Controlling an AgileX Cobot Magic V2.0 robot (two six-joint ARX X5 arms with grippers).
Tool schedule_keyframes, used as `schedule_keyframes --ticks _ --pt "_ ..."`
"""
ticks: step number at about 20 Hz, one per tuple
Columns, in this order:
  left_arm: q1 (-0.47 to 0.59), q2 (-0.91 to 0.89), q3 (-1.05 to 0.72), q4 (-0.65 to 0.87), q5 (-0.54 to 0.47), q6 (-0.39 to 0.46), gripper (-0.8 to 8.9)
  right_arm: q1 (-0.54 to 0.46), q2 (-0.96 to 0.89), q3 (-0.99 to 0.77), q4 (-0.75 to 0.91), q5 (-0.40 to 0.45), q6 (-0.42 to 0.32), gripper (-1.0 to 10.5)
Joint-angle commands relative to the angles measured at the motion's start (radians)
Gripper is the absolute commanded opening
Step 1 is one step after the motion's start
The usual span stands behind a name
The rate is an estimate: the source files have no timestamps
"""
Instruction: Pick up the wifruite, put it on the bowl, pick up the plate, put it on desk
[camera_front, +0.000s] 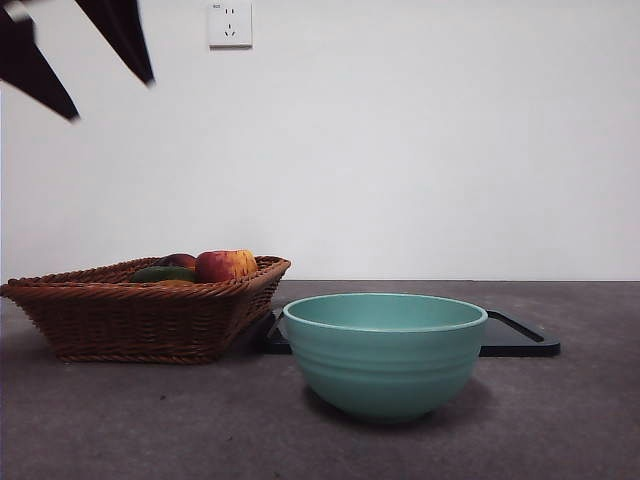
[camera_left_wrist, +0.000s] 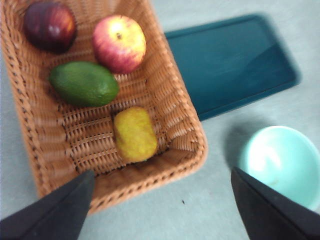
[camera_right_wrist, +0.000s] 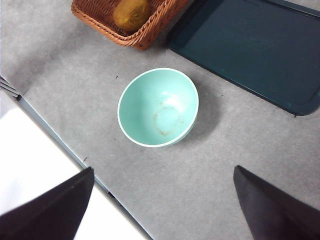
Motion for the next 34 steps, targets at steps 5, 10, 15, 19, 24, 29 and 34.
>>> schedule_keyframes --ticks 5,10,15,19,24,29,34 --pt "-0.035 0.217 0.023 0.117 -0.042 -0.003 4.34 0.005 0.008 0.018 0.009 0.0 0.002 4.5" --pt "-0.042 0.359 0.023 0.157 -0.086 -0.007 4.34 0.005 0.008 0.018 0.009 0.0 0.002 4.5" --pt "-0.043 0.462 0.023 0.224 -0.087 -0.03 4.34 0.005 0.008 0.018 0.009 0.0 0.002 4.5" --pt "-0.048 0.513 0.023 0.244 -0.087 -0.03 4.34 0.005 0.008 0.018 0.009 0.0 0.002 4.5" --pt "-0.048 0.537 0.023 0.251 -0.087 -0.056 3.23 0.005 0.008 0.018 0.009 0.0 0.002 4.5" --pt "-0.054 0.532 0.023 0.243 -0.084 -0.056 2.09 0.005 0.008 0.018 0.009 0.0 0.001 4.5" --pt "-0.067 0.427 0.023 0.223 -0.081 -0.057 2.09 0.005 0.008 0.018 0.009 0.0 0.001 4.5"
